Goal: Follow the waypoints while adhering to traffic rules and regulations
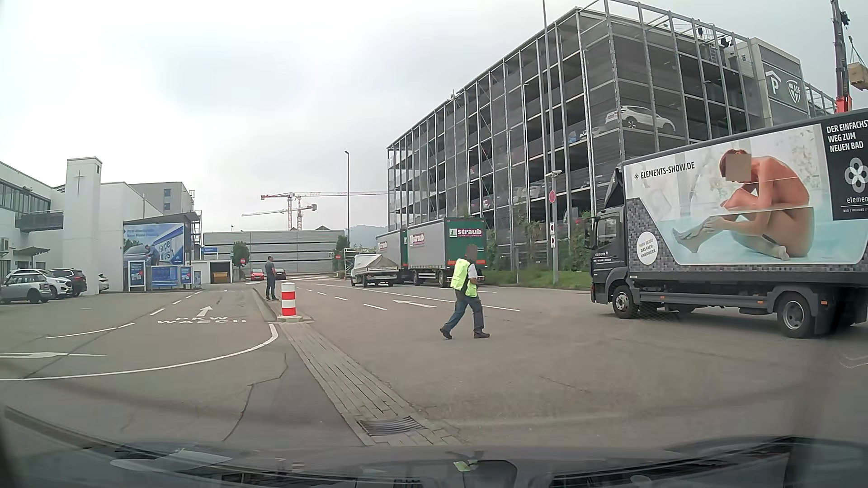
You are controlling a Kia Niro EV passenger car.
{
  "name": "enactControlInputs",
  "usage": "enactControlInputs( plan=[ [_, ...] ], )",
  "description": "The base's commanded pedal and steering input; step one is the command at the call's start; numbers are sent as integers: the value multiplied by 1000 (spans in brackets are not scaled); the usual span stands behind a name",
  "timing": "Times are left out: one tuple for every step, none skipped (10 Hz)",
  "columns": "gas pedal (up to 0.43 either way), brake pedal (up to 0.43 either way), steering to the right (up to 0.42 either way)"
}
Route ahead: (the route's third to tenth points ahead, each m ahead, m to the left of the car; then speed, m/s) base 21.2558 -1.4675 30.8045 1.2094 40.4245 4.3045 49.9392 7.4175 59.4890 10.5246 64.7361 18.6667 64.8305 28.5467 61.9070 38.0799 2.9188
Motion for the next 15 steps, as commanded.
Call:
enactControlInputs(
  plan=[
    [59, 0, -77],
    [59, 0, -72],
    [87, 0, -59],
    [87, 0, -45],
    [87, 0, -41],
    [87, 0, -43],
    [87, 0, -48],
    [87, 0, -48],
    [87, 0, -43],
    [87, 0, -42],
    [87, 0, -45],
    [87, 0, -48],
    [87, 0, -46],
    [87, 0, -40],
    [87, 0, -41]
  ],
)
